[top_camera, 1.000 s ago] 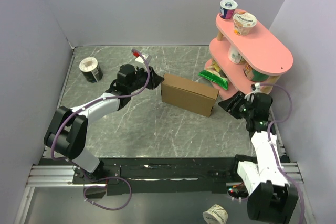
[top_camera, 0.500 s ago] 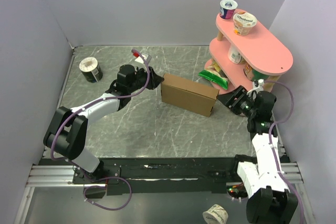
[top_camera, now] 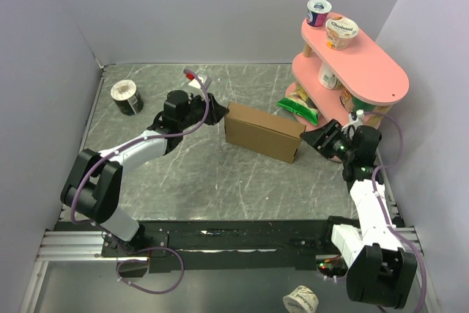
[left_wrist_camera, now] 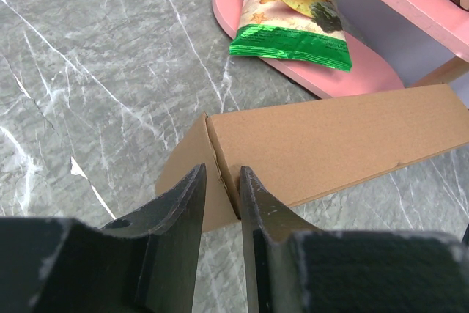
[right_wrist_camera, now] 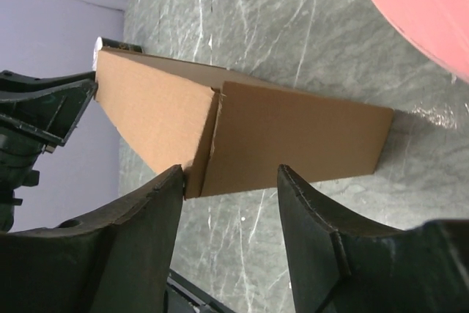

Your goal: Fold the paper box

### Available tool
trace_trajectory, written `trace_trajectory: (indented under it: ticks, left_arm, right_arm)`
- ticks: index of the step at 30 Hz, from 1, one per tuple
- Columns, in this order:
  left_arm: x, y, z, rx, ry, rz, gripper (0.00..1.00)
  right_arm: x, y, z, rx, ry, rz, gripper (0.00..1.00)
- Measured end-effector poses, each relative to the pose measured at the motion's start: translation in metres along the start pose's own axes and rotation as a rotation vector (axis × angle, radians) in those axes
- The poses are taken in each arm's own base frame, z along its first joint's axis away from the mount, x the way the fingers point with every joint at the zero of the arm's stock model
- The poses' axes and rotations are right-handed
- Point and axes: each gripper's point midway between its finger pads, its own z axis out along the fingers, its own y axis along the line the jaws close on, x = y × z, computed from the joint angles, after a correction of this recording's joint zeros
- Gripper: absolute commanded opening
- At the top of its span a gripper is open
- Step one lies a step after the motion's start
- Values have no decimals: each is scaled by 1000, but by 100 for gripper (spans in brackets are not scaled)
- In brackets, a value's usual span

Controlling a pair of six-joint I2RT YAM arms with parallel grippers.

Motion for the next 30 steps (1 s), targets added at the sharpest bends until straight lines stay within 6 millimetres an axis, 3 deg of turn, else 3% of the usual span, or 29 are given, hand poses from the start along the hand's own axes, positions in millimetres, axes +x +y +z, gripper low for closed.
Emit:
trace_trajectory:
  ticks: [12, 30]
  left_arm:
    - [3, 1, 0, 3, -9, 3, 30]
    - [12, 1, -2, 20, -65, -27, 28]
  right_arm:
    - [-1, 3, 8, -40, 17, -21, 29]
    - [-11, -4, 20, -45, -15, -76, 2]
